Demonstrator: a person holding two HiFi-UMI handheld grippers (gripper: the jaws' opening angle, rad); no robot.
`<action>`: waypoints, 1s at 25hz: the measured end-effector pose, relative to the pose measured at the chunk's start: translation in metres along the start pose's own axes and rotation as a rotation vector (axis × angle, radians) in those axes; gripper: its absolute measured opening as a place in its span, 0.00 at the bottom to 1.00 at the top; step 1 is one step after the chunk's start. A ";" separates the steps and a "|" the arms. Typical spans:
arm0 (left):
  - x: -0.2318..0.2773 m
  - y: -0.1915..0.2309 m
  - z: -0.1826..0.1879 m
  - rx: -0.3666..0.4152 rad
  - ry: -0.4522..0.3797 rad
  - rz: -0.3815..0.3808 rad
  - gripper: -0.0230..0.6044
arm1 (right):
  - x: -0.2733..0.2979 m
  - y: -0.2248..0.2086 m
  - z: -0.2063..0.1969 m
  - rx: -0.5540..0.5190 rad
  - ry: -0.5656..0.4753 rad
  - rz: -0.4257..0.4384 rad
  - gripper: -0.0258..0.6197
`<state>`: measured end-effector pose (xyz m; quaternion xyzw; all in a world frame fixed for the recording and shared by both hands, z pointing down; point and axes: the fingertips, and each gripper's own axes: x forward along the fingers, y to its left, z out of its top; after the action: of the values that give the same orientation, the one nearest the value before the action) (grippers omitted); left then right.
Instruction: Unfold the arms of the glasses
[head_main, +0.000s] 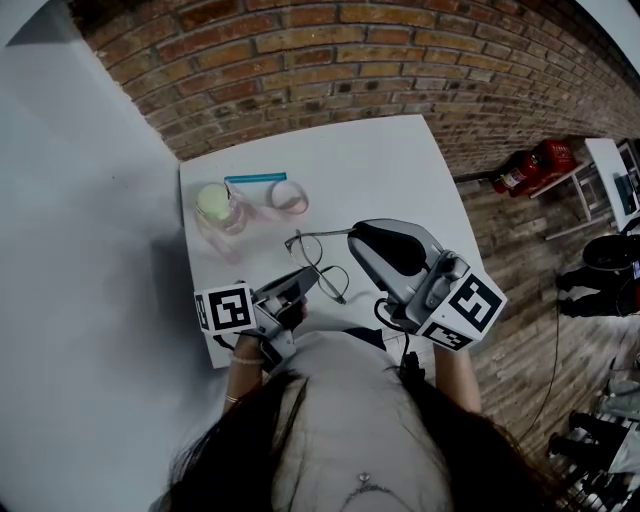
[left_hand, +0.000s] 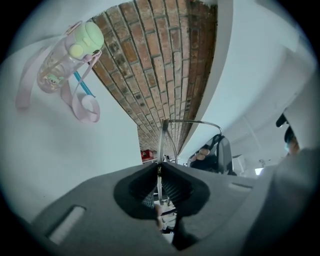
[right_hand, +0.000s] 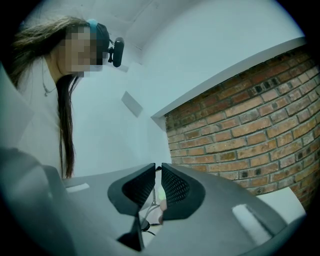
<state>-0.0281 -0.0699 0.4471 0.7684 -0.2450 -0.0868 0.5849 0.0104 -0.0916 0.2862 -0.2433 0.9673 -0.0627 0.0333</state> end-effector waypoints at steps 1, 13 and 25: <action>0.001 -0.002 0.000 0.000 -0.003 -0.012 0.07 | 0.000 0.000 0.000 0.001 -0.001 0.001 0.11; 0.000 -0.008 0.004 -0.053 -0.043 -0.051 0.07 | -0.005 -0.003 0.004 0.016 -0.023 -0.006 0.11; 0.002 -0.019 0.005 -0.125 -0.087 -0.091 0.07 | -0.007 -0.005 -0.005 0.019 0.008 -0.012 0.10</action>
<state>-0.0231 -0.0717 0.4279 0.7363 -0.2290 -0.1620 0.6158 0.0179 -0.0919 0.2924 -0.2487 0.9653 -0.0730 0.0314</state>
